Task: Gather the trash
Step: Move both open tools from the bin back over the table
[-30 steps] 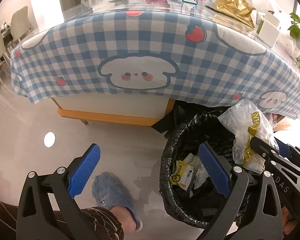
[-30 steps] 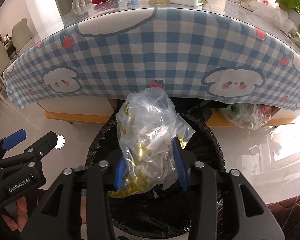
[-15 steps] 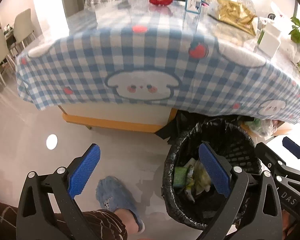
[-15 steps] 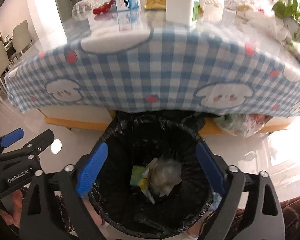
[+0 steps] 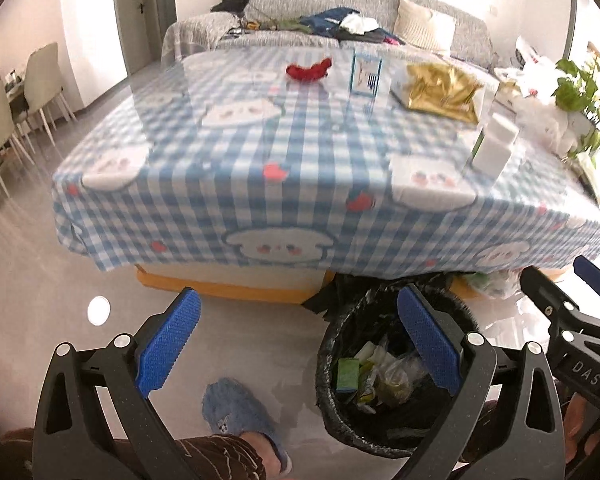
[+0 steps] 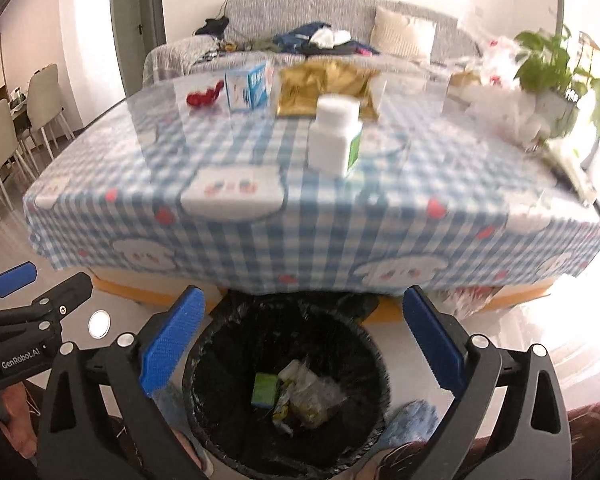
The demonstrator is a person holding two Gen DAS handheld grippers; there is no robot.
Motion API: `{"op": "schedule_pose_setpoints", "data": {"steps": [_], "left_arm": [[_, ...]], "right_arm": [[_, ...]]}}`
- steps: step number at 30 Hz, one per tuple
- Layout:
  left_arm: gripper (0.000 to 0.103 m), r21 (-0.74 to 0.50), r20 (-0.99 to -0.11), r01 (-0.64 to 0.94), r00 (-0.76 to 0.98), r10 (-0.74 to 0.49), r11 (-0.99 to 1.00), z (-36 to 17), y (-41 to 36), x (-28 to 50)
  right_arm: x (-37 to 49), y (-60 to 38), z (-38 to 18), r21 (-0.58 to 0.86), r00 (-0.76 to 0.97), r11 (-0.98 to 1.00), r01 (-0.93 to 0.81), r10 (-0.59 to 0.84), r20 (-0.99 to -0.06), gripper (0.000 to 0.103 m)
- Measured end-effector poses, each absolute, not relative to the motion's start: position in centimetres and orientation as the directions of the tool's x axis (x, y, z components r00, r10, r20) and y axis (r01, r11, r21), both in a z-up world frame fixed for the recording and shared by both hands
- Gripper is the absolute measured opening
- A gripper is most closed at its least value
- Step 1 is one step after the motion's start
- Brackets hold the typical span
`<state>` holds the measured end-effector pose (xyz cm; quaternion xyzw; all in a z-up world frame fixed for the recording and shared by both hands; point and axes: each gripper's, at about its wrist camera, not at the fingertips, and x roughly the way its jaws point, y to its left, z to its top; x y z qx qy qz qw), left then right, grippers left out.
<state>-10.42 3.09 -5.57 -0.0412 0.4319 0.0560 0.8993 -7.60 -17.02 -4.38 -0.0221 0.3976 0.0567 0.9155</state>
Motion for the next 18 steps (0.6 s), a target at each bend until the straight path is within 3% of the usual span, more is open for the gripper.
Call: {"op": "schedule_pose_setpoints", "data": {"steps": [10, 18], "left_arm": [[0.097, -0.037, -0.742, -0.094, 0.67, 0.036, 0.995, -0.2, 2.4, -7.9], [0.097, -0.03, -0.749, -0.073, 0.663, 0.026, 0.997, 1.2, 1.9, -3.8]], "right_arm": [[-6.7, -19.2, 2.2, 0.005, 0.739, 0.996, -0.087, 0.067, -0.671, 0.095], [-3.9, -20.1, 5.2, -0.02, 0.773, 0.997, -0.07, 0.041, -0.632, 0.095]]}}
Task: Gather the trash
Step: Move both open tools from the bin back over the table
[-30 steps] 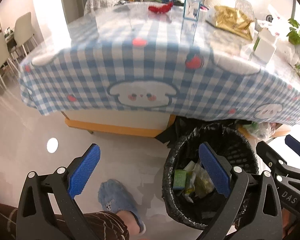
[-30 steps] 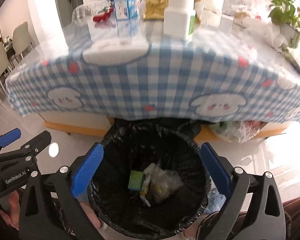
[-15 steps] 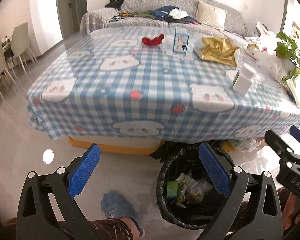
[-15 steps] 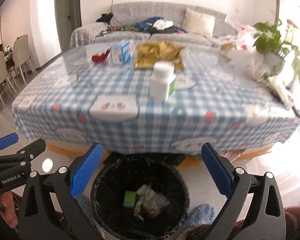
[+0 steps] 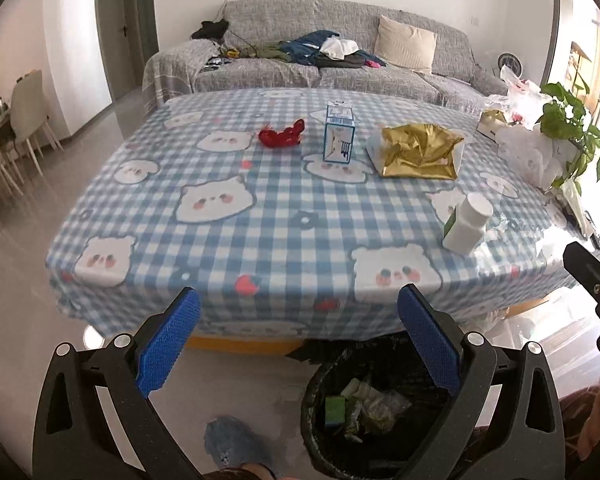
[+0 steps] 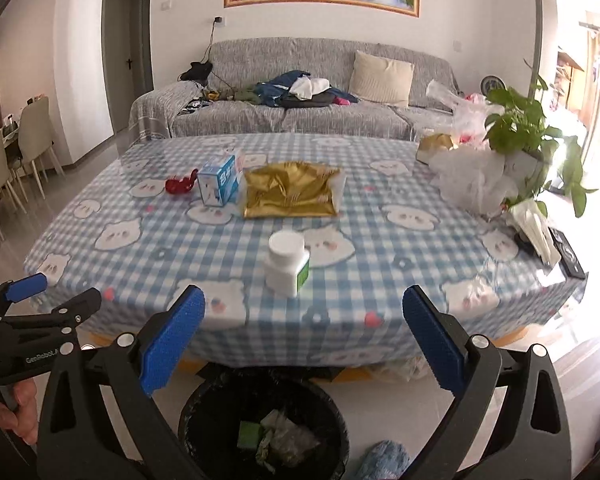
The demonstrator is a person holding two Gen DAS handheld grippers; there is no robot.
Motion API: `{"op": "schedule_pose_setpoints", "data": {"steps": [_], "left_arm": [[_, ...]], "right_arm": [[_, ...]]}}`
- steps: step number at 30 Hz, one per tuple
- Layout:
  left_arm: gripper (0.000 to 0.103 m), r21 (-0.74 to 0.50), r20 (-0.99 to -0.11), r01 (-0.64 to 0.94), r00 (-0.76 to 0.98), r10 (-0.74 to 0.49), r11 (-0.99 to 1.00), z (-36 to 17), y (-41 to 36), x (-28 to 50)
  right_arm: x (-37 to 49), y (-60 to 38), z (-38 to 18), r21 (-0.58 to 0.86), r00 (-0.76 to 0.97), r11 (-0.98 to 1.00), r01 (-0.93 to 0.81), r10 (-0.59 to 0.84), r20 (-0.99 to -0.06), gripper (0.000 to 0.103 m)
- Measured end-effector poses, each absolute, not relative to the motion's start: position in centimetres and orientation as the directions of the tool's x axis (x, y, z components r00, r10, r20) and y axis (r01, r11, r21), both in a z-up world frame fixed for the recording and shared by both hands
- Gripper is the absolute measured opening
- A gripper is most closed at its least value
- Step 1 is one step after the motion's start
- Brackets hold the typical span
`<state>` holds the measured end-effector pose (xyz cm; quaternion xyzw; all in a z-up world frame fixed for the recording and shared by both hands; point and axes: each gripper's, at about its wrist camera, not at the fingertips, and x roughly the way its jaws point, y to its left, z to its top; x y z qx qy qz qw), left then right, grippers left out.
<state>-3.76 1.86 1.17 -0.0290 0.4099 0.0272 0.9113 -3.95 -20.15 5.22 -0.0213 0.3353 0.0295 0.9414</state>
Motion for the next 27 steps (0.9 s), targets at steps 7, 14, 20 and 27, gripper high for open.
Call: {"op": "schedule_pose_setpoints", "data": {"steps": [7, 14, 20, 27], "left_arm": [[0.097, -0.039, -0.76, -0.096, 0.65, 0.032, 0.995, 1.1, 2.7, -0.4], [0.097, -0.045, -0.771, -0.117, 0.636, 0.04, 0.992, 0.9, 3.6, 3.3], [0.097, -0.038, -0.775, -0.124, 0.63, 0.049, 0.992, 0.7, 3.8, 6.7], [0.097, -0.034, -0.781, -0.135, 0.621, 0.058, 0.99, 0.1, 4.1, 10.2]], "right_arm": [[-0.7, -20.0, 5.3, -0.029, 0.774, 0.998, -0.064, 0.032, -0.632, 0.095], [2.2, -19.8, 4.2, -0.012, 0.759, 0.998, -0.058, 0.036, -0.65, 0.095], [4.0, -19.8, 3.3, 0.002, 0.745, 0.999, -0.053, 0.041, -0.666, 0.095], [6.0, -19.7, 2.6, 0.0, 0.736, 0.999, -0.054, 0.04, -0.676, 0.095]]}}
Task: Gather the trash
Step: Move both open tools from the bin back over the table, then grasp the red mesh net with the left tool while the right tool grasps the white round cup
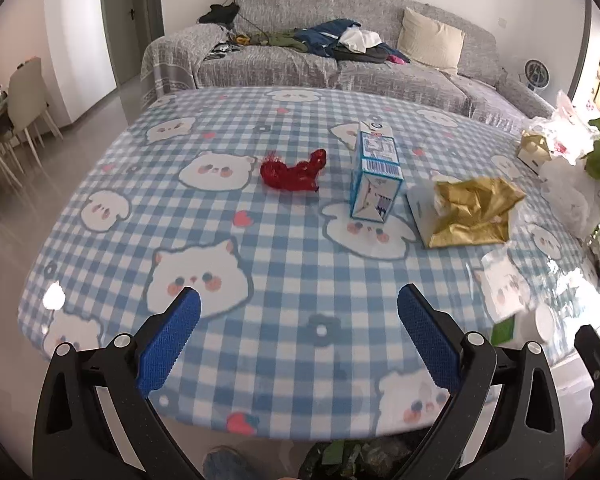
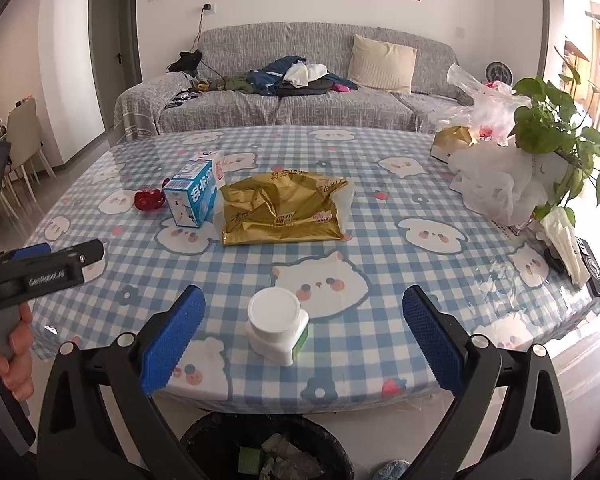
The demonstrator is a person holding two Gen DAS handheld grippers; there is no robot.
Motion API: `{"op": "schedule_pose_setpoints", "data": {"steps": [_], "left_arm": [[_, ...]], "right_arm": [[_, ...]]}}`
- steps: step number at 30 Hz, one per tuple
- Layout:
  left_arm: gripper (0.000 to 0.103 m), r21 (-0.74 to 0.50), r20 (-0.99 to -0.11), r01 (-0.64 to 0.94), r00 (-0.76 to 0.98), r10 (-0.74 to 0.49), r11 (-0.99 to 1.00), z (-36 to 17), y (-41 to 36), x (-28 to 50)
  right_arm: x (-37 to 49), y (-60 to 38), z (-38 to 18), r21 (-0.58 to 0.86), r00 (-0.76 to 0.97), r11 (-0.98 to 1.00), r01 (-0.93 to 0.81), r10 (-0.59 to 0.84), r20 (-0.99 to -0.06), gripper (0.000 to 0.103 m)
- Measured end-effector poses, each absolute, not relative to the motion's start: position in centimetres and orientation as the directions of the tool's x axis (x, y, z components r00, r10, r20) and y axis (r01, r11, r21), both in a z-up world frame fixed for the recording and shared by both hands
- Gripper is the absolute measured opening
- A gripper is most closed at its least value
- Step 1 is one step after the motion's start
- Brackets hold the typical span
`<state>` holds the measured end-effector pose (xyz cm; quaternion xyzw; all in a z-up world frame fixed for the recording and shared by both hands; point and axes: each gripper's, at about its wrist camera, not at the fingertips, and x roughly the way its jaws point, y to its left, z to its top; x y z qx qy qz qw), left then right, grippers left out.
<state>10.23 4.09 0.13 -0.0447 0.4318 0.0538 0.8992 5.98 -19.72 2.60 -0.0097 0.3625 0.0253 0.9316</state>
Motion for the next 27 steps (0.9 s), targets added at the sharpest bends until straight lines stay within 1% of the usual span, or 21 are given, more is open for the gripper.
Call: {"op": "schedule_pose_setpoints", "data": {"steps": [12, 20, 24, 27], "left_arm": [[0.097, -0.042, -0.795, -0.184, 0.602, 0.079, 0.982, -1.3, 6.0, 18.3], [0.096, -0.042, -0.817, -0.208, 0.57, 0.086, 0.977, -3.4, 7.4, 24.3], [0.096, -0.008, -0.826, -0.199, 0.554, 0.106, 0.98, -4.6, 7.3, 26.5], [0.096, -0.009, -0.836, -0.203, 0.539, 0.104, 0.979, -5.4, 7.6, 27.5]], "right_arm": [[9.3, -19.0, 0.5, -0.016, 0.713, 0.995, -0.093, 0.056, -0.699, 0.095], [11.1, -18.8, -1.3, 0.003, 0.695, 0.991, -0.13, 0.093, -0.713, 0.095], [12.0, -18.7, -2.6, -0.002, 0.679, 0.992, -0.13, 0.087, -0.729, 0.095], [12.7, -18.8, -3.6, 0.025, 0.652, 0.992, -0.125, 0.101, -0.752, 0.094]]}}
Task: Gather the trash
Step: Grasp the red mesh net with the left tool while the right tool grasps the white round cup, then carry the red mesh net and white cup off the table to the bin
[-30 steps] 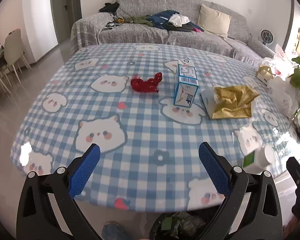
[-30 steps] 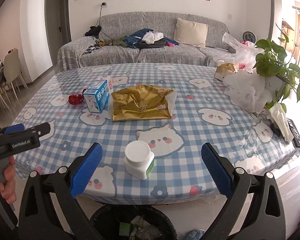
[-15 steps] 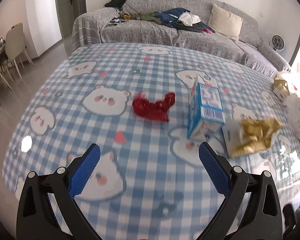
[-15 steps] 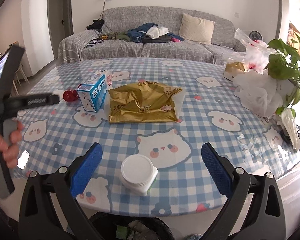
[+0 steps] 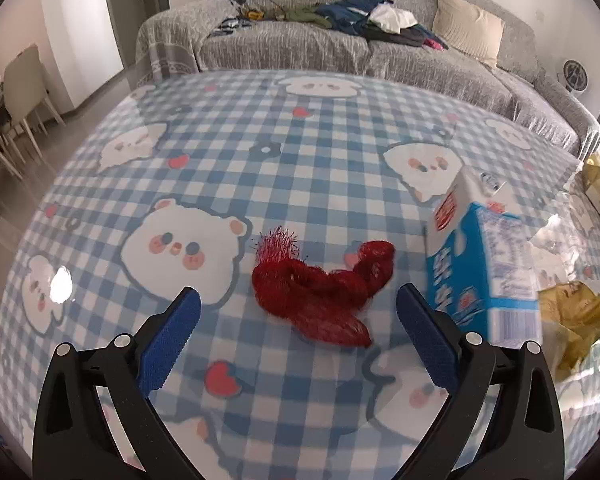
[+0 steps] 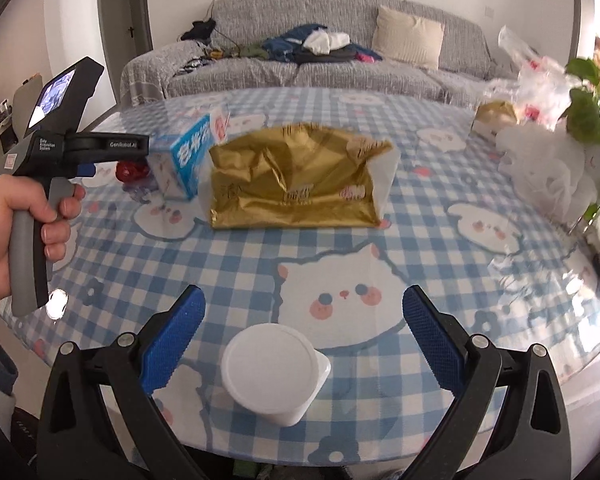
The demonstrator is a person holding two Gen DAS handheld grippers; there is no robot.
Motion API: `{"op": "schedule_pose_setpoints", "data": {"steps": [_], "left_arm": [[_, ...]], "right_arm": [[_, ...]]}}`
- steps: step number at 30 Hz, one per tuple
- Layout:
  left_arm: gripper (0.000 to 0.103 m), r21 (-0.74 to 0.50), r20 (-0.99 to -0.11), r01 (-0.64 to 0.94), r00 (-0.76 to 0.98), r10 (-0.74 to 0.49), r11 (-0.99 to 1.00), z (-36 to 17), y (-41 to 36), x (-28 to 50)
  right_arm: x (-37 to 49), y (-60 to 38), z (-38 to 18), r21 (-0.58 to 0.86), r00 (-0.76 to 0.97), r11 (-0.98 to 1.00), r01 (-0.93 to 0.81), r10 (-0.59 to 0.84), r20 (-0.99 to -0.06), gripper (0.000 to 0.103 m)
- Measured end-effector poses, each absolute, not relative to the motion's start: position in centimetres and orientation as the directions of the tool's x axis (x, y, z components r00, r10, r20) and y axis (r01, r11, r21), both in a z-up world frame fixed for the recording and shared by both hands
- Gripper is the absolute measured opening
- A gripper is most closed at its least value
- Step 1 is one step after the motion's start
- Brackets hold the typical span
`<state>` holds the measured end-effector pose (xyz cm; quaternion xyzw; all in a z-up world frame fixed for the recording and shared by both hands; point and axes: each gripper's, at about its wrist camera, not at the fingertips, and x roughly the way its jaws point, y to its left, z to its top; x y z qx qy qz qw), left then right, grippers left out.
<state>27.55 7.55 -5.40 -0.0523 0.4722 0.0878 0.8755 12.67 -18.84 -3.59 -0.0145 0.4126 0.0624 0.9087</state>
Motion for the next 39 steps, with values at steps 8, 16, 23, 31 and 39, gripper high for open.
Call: {"op": "schedule_pose_setpoints", "data": {"steps": [8, 16, 23, 31, 39], "left_arm": [[0.086, -0.02, -0.844, -0.204, 0.528, 0.093, 0.979, -6.2, 7.8, 29.1], [0.059, -0.038, -0.856, -0.193, 0.513, 0.068, 0.98, -6.9, 7.5, 29.9], [0.038, -0.045, -0.85, -0.175, 0.524, 0.055, 0.984, -6.8, 6.7, 30.0], [0.02, -0.038, -0.841, -0.161, 0.539, 0.055, 0.986, -6.2, 6.4, 29.5], [0.015, -0.039, -0.84, -0.158, 0.54, 0.053, 0.987, -6.2, 6.3, 29.3]], "right_arm": [[13.1, -18.7, -4.9, 0.037, 0.618, 0.991, -0.132, 0.112, -0.778, 0.079], [13.3, -18.2, -5.9, 0.045, 0.588, 0.987, -0.156, 0.129, -0.798, 0.064], [13.1, -17.5, -6.2, 0.036, 0.581, 0.984, -0.177, 0.134, -0.803, 0.05], [13.0, -17.5, -6.1, 0.033, 0.584, 0.983, -0.179, 0.133, -0.801, 0.047], [12.9, -17.4, -5.9, 0.031, 0.589, 0.984, -0.174, 0.129, -0.798, 0.047]]}}
